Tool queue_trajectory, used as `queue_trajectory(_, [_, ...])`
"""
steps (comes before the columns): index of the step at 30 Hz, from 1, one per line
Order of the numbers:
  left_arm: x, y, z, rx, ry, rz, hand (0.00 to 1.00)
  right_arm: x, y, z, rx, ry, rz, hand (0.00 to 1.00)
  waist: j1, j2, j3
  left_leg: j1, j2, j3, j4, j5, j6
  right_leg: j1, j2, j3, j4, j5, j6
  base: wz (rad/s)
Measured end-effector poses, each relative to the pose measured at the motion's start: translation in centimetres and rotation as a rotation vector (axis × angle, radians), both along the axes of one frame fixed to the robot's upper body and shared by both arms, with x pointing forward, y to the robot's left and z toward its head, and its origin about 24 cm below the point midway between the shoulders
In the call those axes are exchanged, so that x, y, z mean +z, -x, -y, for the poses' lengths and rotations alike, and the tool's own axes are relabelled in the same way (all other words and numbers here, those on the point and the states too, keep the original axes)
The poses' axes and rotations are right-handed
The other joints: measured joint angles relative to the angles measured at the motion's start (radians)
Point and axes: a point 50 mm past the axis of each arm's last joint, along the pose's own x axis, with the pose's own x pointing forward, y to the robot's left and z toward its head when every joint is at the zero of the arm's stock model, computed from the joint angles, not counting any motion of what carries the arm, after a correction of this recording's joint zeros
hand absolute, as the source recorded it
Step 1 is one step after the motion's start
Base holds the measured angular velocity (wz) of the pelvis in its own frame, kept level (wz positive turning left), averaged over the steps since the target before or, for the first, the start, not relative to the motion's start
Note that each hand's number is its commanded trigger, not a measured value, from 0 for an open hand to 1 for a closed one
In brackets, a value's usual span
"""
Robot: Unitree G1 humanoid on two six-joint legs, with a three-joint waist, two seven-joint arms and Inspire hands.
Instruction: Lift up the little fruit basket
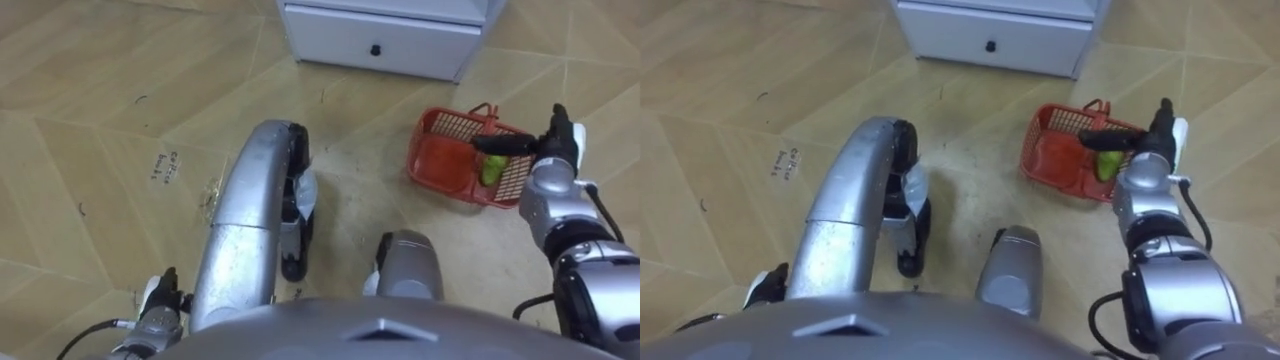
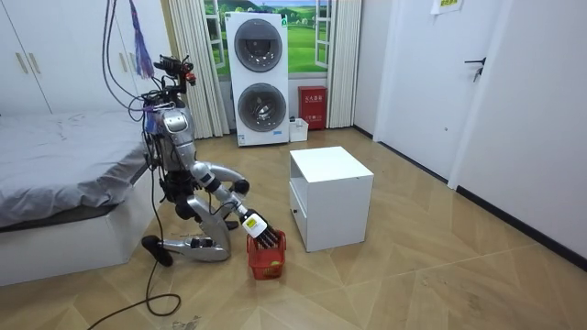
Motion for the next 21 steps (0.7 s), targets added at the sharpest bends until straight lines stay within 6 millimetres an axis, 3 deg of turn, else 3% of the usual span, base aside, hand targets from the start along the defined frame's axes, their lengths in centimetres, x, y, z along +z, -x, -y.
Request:
queue_trajectory(5, [0.0,0.1,-0.1,0.004,0.002,-0.008,0.00,-0.1,0.5,1.0,0.008,-0.026,-0.025,0.00,0.022,0.025,0.0000,-0.016,0.012,0.013,-0.005,0.001,-0.001,-0.032,-0.001,0.012,0.002,-0.001,0.000,-0.01])
queue_trajectory(12, [0.0,-0.4,-0.1,-0.010,0.042,-0.002,0.00,-1.2,2.1,1.2,0.007,-0.082,-0.103,0.00,0.031,0.017,0.0042,-0.022,0.016,0.015,-0.010,0.003,-0.006,-0.038,-0.001,0.007,0.000,-0.001,0.000,0.02])
queue_trajectory(21, [0.1,-0.6,0.0,-0.018,0.065,-0.004,0.00,-1.5,2.5,1.2,0.015,-0.111,-0.120,0.00,0.048,0.014,0.0026,-0.037,0.020,0.012,-0.004,0.003,-0.006,-0.053,0.005,0.006,0.002,-0.001,0.000,0.00])
